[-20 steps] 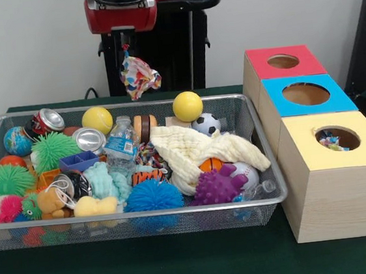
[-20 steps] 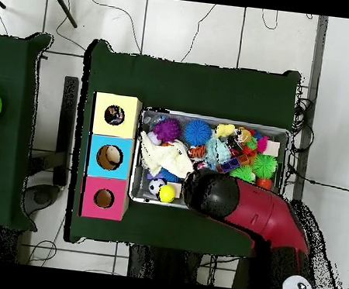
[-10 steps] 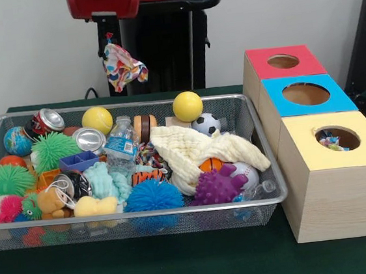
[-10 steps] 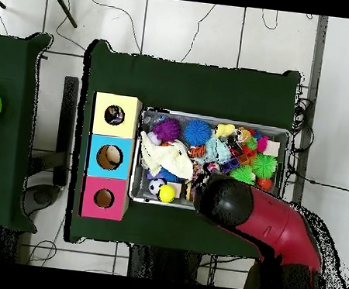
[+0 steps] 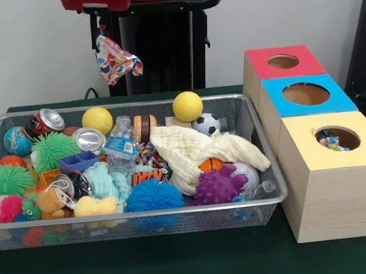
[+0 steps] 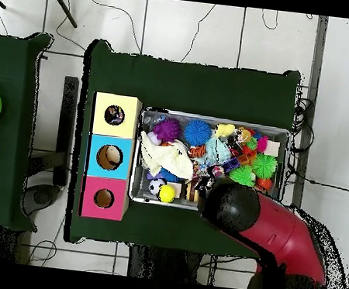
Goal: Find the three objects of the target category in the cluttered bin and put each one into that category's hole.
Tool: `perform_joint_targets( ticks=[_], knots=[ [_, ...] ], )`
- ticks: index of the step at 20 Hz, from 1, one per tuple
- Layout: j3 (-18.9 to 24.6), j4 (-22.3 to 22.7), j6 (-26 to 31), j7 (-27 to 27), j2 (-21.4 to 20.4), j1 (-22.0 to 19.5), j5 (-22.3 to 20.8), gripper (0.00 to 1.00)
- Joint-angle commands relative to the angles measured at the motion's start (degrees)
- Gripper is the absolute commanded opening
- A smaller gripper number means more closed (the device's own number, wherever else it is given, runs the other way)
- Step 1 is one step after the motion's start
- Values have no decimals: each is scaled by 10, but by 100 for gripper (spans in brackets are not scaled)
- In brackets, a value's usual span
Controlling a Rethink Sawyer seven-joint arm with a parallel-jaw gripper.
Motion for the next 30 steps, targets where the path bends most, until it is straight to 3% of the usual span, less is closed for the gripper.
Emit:
perform_joint_targets(
  ticks=[1, 14, 21, 30],
  knots=[
    [-8, 54, 48, 173, 6, 19, 51, 0],
    [-26, 85, -2, 196, 16, 44, 90, 0],
    [-26, 80, -10, 214, 27, 50, 111, 0],
    [-27, 112, -49, 241, 24, 60, 135, 0]
  ],
)
